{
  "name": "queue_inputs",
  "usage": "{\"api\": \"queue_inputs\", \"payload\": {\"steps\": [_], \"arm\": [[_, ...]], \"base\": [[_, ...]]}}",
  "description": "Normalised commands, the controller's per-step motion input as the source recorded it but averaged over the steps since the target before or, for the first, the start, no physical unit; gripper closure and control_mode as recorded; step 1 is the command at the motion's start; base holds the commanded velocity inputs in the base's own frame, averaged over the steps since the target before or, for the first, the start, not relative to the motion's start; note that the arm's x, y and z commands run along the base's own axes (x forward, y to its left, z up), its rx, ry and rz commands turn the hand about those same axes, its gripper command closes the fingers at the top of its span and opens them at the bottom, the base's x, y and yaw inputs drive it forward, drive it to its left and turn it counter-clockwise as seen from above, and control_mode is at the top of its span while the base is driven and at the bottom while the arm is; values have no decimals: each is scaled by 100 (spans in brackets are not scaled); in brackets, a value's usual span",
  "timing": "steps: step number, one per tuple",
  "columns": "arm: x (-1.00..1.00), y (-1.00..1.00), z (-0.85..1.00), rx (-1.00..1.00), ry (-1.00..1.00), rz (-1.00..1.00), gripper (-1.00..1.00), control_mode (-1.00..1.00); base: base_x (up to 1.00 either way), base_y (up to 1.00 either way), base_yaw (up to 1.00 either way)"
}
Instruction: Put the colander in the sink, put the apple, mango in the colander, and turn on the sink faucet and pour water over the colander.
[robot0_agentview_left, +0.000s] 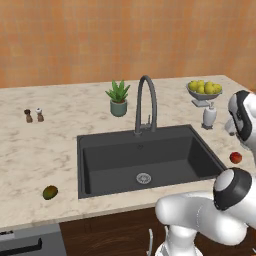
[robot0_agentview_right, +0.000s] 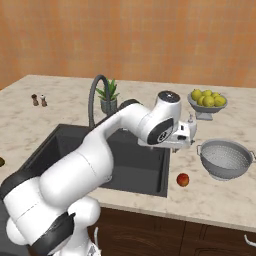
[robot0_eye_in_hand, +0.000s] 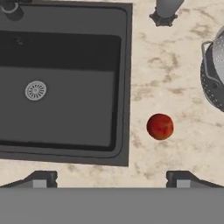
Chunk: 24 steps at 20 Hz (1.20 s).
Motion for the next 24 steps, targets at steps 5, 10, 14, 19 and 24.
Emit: {"api": "queue_inputs", "payload": {"steps": [5, 10, 14, 19, 24], "arm": [[27, -75, -18, 7, 0, 3, -100, -100], [34, -60, 0, 0, 13, 0, -100, -100], [32, -67, -7, 0, 29, 1, -100, -100], [34, -47, -21, 0, 10, 2, -100, -100], [29, -26, -24, 0, 1, 3, -100, -100]], "base": [[0, 0, 0], [0, 0, 0], [0, 0, 0], [0, 0, 0], [0, 0, 0]]}}
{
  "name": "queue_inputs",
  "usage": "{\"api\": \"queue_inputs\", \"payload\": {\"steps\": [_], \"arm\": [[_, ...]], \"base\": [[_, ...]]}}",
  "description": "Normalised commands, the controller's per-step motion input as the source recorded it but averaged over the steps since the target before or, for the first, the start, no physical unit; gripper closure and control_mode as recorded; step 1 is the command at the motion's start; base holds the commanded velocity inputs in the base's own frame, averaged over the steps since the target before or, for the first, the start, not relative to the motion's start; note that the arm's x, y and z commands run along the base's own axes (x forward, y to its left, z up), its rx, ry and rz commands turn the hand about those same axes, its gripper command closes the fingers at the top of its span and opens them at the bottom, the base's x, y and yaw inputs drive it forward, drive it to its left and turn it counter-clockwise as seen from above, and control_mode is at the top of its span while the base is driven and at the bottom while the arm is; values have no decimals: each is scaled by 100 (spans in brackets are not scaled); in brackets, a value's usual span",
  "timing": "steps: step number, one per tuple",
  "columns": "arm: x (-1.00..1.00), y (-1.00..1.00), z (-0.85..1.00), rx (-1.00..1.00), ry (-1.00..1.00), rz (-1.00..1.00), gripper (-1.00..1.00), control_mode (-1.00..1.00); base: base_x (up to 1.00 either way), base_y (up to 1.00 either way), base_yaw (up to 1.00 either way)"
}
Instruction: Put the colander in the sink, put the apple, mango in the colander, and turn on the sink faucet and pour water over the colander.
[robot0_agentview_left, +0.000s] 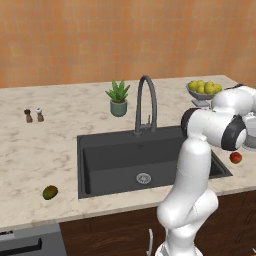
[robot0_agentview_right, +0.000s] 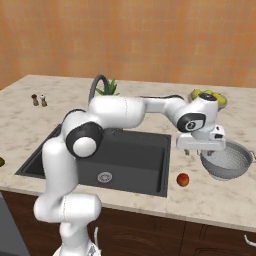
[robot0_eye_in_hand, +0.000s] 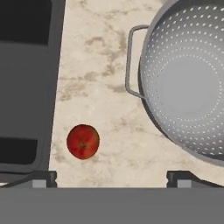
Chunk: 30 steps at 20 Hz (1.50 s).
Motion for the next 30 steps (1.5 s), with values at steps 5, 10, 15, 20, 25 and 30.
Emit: {"api": "queue_inputs", "payload": {"steps": [5, 10, 15, 20, 25, 30], "arm": [[30, -6, -18, 0, 3, 0, -100, -100], [24, -6, -12, 0, 5, 0, -100, -100], [28, -10, -17, 0, 3, 0, -100, -100], [23, -1, -38, 0, 0, 0, -100, -100], [15, 0, -45, 0, 1, 0, -100, -100], [11, -2, -39, 0, 1, 0, -100, -100]], "base": [[0, 0, 0], [0, 0, 0], [0, 0, 0], [0, 0, 0], [0, 0, 0], [0, 0, 0]]}}
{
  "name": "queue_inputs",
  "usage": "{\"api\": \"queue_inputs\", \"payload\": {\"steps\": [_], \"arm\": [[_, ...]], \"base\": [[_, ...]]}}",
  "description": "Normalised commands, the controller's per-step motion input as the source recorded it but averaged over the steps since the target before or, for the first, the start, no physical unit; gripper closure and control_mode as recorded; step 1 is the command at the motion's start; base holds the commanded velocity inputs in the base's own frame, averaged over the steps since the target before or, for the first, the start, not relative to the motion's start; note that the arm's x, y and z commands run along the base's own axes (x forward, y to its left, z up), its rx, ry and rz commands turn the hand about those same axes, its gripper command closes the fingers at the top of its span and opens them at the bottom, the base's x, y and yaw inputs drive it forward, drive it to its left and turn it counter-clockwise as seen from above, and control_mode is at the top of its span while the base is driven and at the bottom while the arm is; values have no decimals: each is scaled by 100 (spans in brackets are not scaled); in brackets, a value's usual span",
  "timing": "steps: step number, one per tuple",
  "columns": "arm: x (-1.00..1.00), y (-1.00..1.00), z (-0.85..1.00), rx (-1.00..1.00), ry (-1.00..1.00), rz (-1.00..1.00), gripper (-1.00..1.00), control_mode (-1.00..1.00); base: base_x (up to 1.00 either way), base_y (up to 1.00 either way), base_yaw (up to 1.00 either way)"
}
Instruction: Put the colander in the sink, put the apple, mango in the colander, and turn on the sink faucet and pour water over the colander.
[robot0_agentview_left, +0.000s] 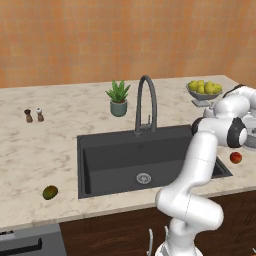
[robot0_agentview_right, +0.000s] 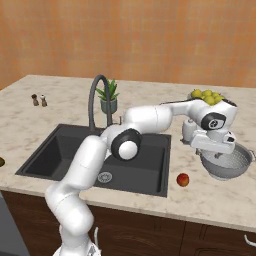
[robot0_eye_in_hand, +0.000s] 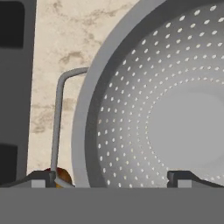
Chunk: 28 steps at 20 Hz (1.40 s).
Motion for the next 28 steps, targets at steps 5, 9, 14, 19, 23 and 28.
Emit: {"api": "queue_inputs", "payload": {"steps": [5, 9, 14, 19, 23, 28], "arm": [[-4, -2, -10, 0, 0, 0, -100, -100], [-17, 0, -6, 0, 0, 0, -100, -100], [-21, 1, -4, -1, 0, 0, -100, -100], [-11, 0, -9, -2, 0, 1, -100, -100], [-7, 7, -18, -4, 0, 2, -100, -100], [-4, 0, -10, 0, -1, 2, -100, -100]], "base": [[0, 0, 0], [0, 0, 0], [0, 0, 0], [0, 0, 0], [0, 0, 0], [0, 0, 0]]}}
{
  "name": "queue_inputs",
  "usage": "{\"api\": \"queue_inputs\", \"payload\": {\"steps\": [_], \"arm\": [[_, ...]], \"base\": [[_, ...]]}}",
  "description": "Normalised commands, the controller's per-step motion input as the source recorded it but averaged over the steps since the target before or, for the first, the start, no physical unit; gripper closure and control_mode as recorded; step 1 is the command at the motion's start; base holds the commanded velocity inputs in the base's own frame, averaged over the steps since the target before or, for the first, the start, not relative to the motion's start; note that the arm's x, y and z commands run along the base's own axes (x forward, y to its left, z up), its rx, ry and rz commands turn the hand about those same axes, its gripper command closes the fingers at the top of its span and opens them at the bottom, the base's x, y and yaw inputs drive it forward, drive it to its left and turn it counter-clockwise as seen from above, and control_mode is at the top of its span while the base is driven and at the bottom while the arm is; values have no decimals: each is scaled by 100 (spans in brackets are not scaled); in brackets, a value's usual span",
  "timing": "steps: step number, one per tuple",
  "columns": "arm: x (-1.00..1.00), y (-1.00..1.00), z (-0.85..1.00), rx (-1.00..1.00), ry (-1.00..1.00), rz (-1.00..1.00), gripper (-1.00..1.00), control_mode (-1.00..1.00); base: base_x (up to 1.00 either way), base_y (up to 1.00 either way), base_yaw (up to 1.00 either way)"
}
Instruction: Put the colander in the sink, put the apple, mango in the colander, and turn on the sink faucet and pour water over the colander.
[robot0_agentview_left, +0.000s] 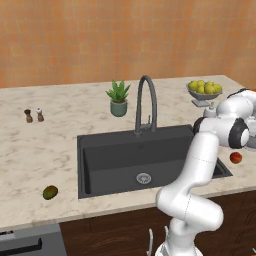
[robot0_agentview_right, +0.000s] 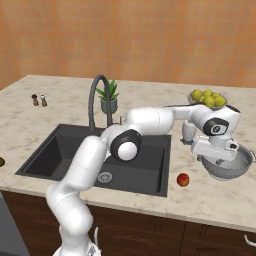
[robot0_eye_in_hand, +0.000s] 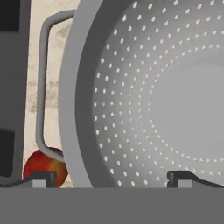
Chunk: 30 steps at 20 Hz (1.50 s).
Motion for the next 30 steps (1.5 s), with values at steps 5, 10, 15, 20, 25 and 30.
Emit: {"api": "queue_inputs", "payload": {"steps": [5, 10, 15, 20, 25, 30], "arm": [[-15, 12, -6, -4, -1, 2, -100, -100], [0, 23, -24, -8, -2, 1, 100, -100], [0, 4, -2, -1, -1, 0, 100, -100], [0, 0, 4, 0, 0, 0, 100, -100], [-12, 11, 43, -2, -5, 0, 100, -100], [-56, 29, 44, -5, -9, 0, 100, -100]], "base": [[0, 0, 0], [0, 0, 0], [0, 0, 0], [0, 0, 0], [0, 0, 0], [0, 0, 0]]}}
